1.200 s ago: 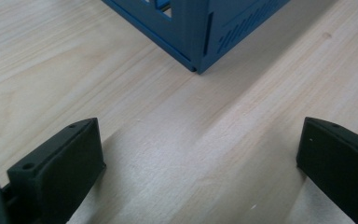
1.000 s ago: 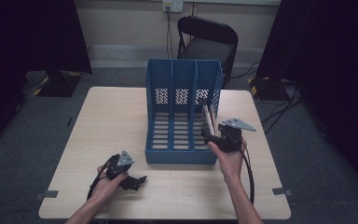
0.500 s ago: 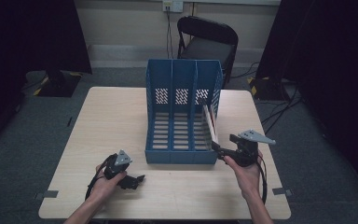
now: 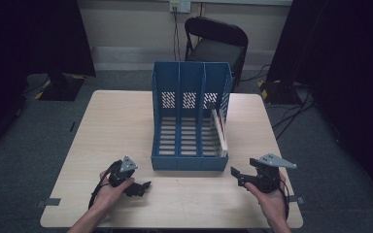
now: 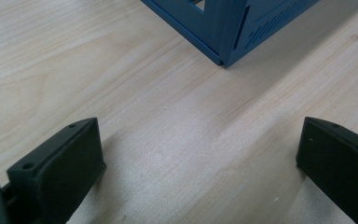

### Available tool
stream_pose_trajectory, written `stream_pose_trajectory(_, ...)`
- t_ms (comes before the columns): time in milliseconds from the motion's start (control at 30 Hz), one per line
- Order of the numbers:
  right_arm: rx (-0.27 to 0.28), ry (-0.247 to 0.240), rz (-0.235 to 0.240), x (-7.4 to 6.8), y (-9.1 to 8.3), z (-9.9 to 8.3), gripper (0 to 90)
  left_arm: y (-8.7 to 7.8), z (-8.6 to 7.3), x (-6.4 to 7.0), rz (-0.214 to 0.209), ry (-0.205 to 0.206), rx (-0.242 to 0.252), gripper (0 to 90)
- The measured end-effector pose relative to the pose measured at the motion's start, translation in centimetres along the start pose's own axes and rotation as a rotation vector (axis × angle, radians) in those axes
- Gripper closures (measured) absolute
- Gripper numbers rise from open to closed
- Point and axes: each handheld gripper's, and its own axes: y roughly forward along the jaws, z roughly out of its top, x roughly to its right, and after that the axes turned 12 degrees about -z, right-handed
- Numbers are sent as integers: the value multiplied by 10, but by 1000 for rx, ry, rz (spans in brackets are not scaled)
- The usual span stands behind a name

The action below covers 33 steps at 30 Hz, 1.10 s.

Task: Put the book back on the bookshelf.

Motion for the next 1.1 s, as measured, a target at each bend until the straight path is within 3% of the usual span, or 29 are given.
stream_pose_trajectory(100, -29, -22, -33, -2, 3, -13, 188, 2, 1, 3, 26, -22, 4, 0)
stream_pose_trajectory(333, -123, -50, -22, -6, 19, -35, 178, 3, 2, 4, 30, -27, 6, 0)
stream_pose_trajectory(400, -185, -91, -6, -10, 30, -41, 179, 2, 2, 4, 29, -26, 6, 0)
stream_pose_trajectory(500, -185, -108, -6, -13, 35, -43, 177, 2, 2, 4, 28, -25, 6, 0)
stream_pose_trajectory(667, -237, -134, -20, -18, 44, -47, 166, 3, 2, 2, 15, -13, 3, 0)
stream_pose_trajectory(733, -217, -155, -50, -20, 46, -50, 156, 3, 3, 1, 15, -10, 3, 0)
stream_pose_trajectory(900, -158, -157, -56, -21, 48, -56, 127, 4, 4, 0, 16, -11, 3, 0)
stream_pose_trajectory(1100, -161, -126, -96, -25, 47, -57, 127, 4, 4, 0, 15, -13, 5, 0)
